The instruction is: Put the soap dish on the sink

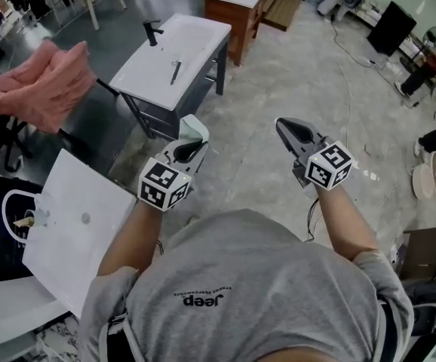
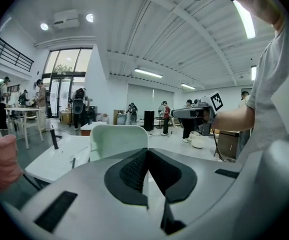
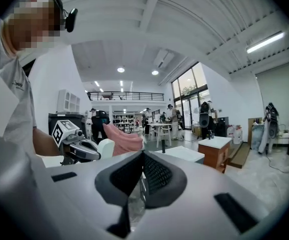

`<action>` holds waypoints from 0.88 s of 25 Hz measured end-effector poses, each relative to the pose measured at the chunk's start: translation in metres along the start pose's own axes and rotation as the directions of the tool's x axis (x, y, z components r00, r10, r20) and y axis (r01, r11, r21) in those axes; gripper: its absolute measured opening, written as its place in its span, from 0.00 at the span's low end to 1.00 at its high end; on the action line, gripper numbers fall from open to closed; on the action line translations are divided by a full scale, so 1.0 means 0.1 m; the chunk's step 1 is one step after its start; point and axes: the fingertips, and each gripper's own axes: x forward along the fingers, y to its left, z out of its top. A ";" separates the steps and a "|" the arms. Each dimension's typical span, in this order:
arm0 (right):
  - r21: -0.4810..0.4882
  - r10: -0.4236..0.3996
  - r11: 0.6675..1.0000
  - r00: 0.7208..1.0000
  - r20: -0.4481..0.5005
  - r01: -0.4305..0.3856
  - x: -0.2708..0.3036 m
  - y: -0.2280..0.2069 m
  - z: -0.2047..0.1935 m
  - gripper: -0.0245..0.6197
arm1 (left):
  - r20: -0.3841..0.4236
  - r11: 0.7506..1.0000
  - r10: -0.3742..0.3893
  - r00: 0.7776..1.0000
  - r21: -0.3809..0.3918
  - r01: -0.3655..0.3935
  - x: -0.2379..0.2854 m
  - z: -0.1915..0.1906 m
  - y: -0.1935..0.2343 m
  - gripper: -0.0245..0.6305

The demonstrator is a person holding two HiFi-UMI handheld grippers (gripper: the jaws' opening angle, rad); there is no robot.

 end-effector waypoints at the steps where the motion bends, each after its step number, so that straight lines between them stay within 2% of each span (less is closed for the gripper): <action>1: -0.014 0.026 1.000 1.000 -0.002 -0.026 0.21 0.03 0.06 0.13 | -0.003 1.000 0.029 1.000 -0.005 -0.029 -0.07 -0.02 0.17 0.06; 4: -0.045 0.119 0.992 0.993 -0.006 -0.119 0.87 0.18 0.22 0.13 | -0.018 0.992 0.125 0.992 -0.026 -0.125 -0.35 -0.10 0.69 0.06; 7: -0.068 0.234 0.970 0.972 -0.010 -0.234 1.57 0.42 0.35 0.13 | -0.043 0.970 0.237 0.970 -0.040 -0.239 -0.70 -0.22 1.22 0.06; 10: -0.100 0.341 0.934 0.940 -0.033 -0.342 2.29 0.76 0.41 0.13 | -0.087 0.933 0.354 0.931 -0.040 -0.359 -1.15 -0.44 1.73 0.06; 13: -0.124 0.422 0.896 0.904 -0.060 -0.427 2.95 1.19 0.38 0.13 | -0.162 0.892 0.442 0.882 -0.023 -0.451 -1.63 -0.77 2.22 0.06; 15: -0.135 0.472 0.867 0.878 -0.080 -0.479 3.35 1.50 0.33 0.13 | -0.225 0.866 0.489 0.843 0.004 -0.501 -1.97 -1.04 2.51 0.06; 17: -0.145 0.519 0.836 0.848 -0.104 -0.530 3.71 1.81 0.25 0.13 | -0.298 0.837 0.533 0.792 0.050 -0.544 -2.28 -1.38 2.78 0.06; 20: -0.157 0.580 0.786 0.801 -0.147 -0.598 4.17 2.26 0.08 0.13 | -0.419 0.798 0.583 0.696 0.137 -0.587 -2.71 -1.94 3.10 0.06; 22: -0.157 0.614 0.754 0.770 -0.173 -0.637 4.42 2.54 -0.04 0.13 | -0.487 0.781 0.599 0.635 0.181 -0.598 -2.97 -2.28 3.25 0.06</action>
